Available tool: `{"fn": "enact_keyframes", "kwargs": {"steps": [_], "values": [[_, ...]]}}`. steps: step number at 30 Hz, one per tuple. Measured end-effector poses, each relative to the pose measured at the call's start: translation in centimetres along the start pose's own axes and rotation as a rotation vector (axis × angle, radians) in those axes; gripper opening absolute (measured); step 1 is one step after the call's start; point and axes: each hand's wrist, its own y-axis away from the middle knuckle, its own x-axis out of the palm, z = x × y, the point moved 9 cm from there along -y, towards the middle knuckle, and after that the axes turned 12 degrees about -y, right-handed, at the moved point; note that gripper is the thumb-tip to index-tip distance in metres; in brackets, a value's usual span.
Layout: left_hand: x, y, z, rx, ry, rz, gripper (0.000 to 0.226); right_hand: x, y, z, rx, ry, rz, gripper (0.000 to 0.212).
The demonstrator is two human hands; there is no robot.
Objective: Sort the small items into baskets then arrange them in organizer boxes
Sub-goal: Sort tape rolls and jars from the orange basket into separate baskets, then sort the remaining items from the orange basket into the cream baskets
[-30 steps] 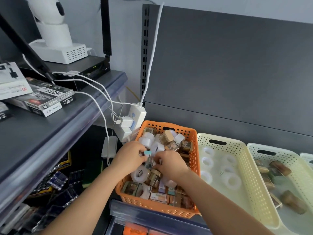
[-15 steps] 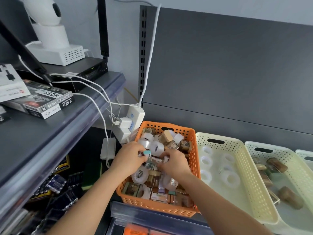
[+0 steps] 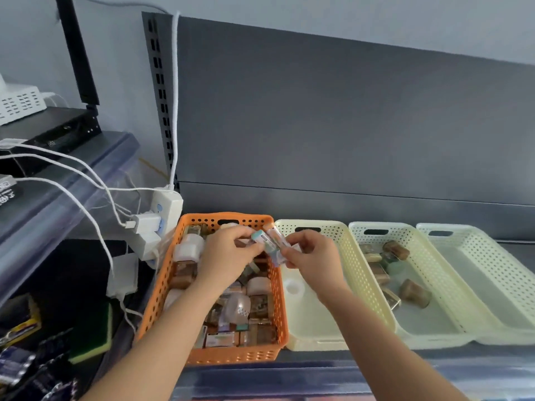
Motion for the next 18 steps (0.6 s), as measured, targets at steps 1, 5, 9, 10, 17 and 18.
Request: {"fn": "enact_keyframes", "kwargs": {"steps": [1,5,9,10,17,18], "values": [[0.8,-0.4,-1.0,0.007,0.022,-0.001,0.012,-1.6,0.0,-0.1,0.0,-0.02,-0.029,0.014],[5.2,-1.2,-6.4,0.065,0.13,0.057,0.014,-8.4,0.2,-1.0,0.015,-0.058,-0.15,0.019],[11.4,-1.6,-12.1,0.095,0.196,0.154,0.014,-16.4,0.3,-2.3,0.024,-0.041,-0.256,0.022],[13.0,-1.7,-13.7,0.11,0.192,0.173,0.014,-18.6,0.3,-2.8,0.029,-0.033,-0.28,0.022],[24.9,-2.1,-24.2,0.18,0.131,0.253,0.014,-32.9,-0.7,-6.6,0.096,0.027,-0.346,0.014],[26.6,-2.3,-25.4,0.187,0.105,0.259,0.012,-34.7,-1.2,-7.1,0.107,0.059,-0.344,0.014]]}}
